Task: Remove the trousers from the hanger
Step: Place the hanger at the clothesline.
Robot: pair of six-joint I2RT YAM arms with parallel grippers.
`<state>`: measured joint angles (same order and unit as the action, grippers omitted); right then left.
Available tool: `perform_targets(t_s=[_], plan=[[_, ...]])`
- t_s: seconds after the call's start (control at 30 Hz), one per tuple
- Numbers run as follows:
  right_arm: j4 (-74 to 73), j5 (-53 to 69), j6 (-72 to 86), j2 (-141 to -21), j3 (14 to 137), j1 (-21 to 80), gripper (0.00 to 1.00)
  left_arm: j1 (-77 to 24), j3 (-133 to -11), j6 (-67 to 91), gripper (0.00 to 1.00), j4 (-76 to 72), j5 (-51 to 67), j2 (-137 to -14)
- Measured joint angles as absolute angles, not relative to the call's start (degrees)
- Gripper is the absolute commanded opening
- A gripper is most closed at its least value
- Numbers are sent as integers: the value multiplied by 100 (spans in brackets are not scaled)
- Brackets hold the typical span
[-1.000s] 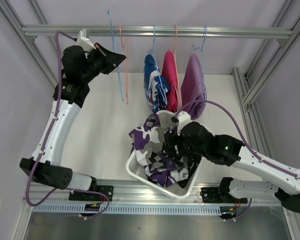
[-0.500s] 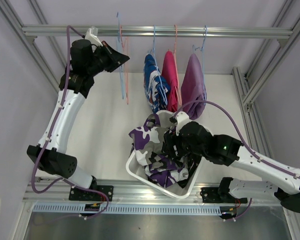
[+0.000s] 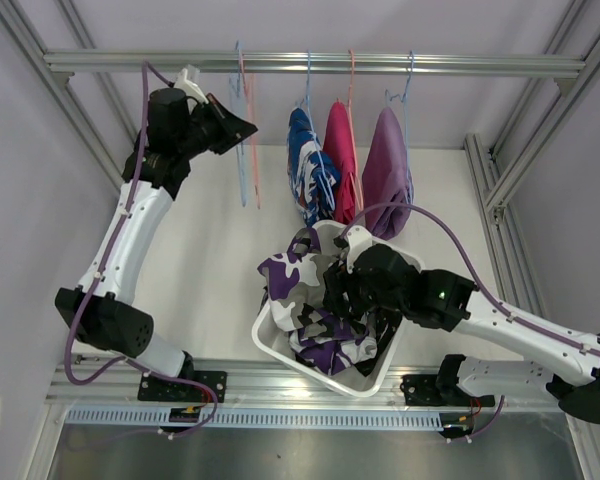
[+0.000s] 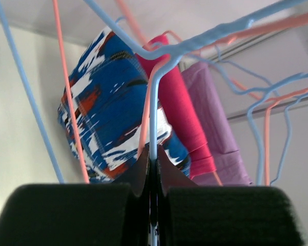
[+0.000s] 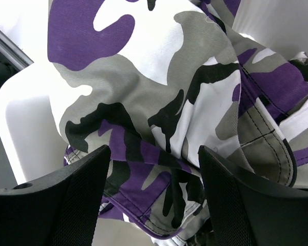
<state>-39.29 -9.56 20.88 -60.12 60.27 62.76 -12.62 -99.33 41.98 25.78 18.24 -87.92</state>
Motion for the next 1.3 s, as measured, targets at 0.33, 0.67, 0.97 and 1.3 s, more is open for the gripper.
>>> perform_targets(t_s=[0.33, 0.67, 0.97, 1.3], plan=[[-3865, -891, 2091, -6020, 5909, 6276, 74, -1262, -9192, 4117, 34, 2141, 1831, -8580], [-3819, -786, 2091, -6025, 5861, 6276, 75, -1341, -8635, 3833, 87, 2700, 1339, -7693], [-3916, -709, 2080, -5848, 5863, 6320, 84, -1629, -8388, 3409, 99, 2980, 947, -5669], [-4401, -738, 1863, -5575, 7043, 6331, 100, -1935, -9417, 3312, 99, 2331, 2724, -6488]])
